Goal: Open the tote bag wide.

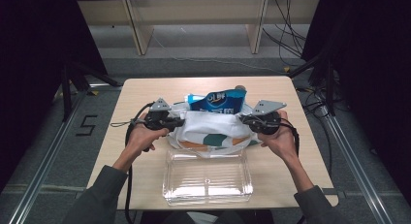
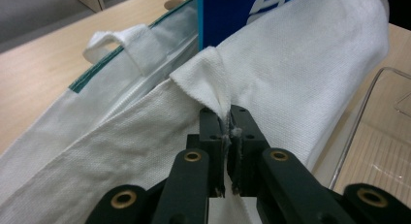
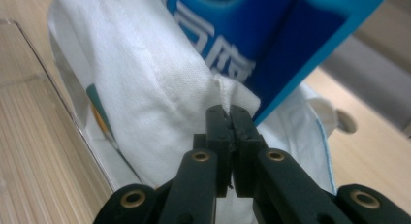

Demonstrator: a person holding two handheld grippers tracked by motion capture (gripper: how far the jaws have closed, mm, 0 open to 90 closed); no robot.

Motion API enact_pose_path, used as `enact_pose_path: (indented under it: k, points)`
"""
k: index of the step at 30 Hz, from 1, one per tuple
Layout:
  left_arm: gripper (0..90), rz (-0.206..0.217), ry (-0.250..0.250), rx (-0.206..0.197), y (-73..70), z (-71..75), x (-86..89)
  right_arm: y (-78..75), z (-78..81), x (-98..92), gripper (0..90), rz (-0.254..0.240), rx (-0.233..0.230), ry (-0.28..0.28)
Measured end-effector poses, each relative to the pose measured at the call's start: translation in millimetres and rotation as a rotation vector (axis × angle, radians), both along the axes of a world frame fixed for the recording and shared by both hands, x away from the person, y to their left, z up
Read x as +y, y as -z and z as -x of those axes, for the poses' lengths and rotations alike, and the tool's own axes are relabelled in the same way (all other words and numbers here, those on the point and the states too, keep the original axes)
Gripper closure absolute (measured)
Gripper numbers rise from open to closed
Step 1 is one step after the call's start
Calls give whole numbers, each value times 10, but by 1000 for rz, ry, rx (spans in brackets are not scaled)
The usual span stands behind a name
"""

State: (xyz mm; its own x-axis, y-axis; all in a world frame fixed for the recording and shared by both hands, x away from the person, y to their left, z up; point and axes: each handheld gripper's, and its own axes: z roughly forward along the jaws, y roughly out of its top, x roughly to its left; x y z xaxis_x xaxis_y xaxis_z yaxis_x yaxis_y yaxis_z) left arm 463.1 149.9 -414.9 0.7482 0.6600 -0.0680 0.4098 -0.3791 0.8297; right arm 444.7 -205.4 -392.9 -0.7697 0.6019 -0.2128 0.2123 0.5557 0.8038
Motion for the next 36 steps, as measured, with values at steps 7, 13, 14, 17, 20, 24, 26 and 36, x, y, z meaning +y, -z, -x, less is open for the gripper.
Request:
enact_pose_path:
  k: [7,13,14,17,20,24,26,36]
  points:
    - [850,-32,14,58,251,-70,1,270,-94,-21,892,19,103,-8]
    - [850,-93,45,120,436,-209,48,474,-169,-8,892,25,162,-5]
    - [850,-109,47,130,470,-224,44,501,-178,-4,892,24,173,-4]
    - [850,-136,48,150,543,-262,38,632,-213,28,892,46,211,-8]
    - [850,-140,57,168,576,-293,45,717,-236,58,892,66,243,4]
    - [850,-166,68,169,609,-288,39,784,-268,48,892,74,294,1]
    - [850,-173,68,179,651,-292,39,830,-273,54,893,62,287,6]
    - [682,-29,49,164,547,-264,132,803,-300,-11,752,-4,288,2]
